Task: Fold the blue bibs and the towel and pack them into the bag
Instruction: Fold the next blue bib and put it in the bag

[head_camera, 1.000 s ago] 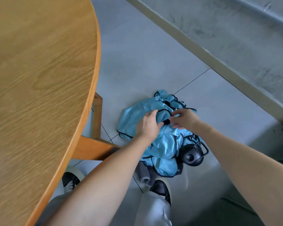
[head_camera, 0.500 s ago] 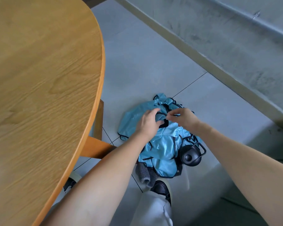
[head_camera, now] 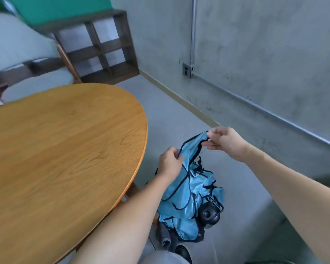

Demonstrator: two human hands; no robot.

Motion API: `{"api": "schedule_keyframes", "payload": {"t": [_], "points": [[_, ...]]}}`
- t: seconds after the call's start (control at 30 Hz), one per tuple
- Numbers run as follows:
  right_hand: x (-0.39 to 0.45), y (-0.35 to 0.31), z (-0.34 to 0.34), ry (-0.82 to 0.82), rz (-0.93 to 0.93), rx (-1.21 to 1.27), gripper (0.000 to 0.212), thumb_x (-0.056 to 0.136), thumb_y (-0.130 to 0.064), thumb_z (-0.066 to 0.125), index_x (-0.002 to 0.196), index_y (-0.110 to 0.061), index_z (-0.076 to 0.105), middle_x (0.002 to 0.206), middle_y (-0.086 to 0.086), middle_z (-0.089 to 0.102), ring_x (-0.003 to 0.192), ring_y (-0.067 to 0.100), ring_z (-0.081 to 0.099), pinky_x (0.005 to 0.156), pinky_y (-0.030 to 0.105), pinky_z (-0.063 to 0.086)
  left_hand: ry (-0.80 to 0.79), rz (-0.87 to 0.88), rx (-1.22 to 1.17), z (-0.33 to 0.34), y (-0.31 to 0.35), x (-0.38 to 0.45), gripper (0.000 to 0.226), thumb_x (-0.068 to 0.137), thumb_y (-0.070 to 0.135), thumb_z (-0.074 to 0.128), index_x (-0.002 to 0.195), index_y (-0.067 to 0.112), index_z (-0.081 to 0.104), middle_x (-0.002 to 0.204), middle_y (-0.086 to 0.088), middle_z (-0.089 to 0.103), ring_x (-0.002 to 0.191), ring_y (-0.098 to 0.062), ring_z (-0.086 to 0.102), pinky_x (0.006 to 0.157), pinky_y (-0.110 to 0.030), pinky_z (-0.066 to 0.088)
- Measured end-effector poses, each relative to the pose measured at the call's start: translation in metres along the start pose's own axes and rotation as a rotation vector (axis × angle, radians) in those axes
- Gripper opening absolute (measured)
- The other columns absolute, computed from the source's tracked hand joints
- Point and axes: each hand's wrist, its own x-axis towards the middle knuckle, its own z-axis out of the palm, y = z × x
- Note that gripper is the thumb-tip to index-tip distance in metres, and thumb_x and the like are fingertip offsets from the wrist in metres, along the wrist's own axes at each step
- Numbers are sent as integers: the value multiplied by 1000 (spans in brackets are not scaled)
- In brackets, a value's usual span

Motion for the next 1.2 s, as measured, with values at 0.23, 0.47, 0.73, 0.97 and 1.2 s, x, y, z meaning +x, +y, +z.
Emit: {"api": "schedule_keyframes", "payload": {"t": [0.23,0.47,0.73,0.97,1.2], "points": [[-69,-132,-8,51,-203,33,7,104,-11,55,98,-6,57,92,8,65,90,24,76,79,31,63,97,107,-152,-76,101,-45,3,98,21,58,99,19,56,96,3,64,86,-18,64,73,-31,47],[-145,-272,7,71,-484,-48,12,104,-11,54,92,-11,55,88,0,60,100,26,72,82,28,60,344,357,-206,-212,227,-88,6,98,12,53,97,17,58,98,-3,68,90,-23,63,71,-31,42],[-259,-443,52,108,-847,-152,11,101,-15,60,90,-14,62,97,4,71,90,13,74,83,26,60,683,634,-153,-419,340,-183,11,100,16,55,103,17,65,98,0,70,89,-19,62,68,-22,38],[-362,-545,114,105,-1107,-201,12,100,-16,60,89,-15,62,92,0,71,86,8,74,89,31,59,908,804,-71,-558,390,-303,19,105,13,46,111,12,64,102,1,63,72,-1,52,53,0,36],[-418,-594,188,45,-1232,-188,9,101,-14,59,94,-10,63,96,5,71,95,17,75,91,34,58,1089,820,49,-656,389,-387,18,104,16,48,107,14,65,100,-2,67,72,-14,54,49,-10,39]]}}
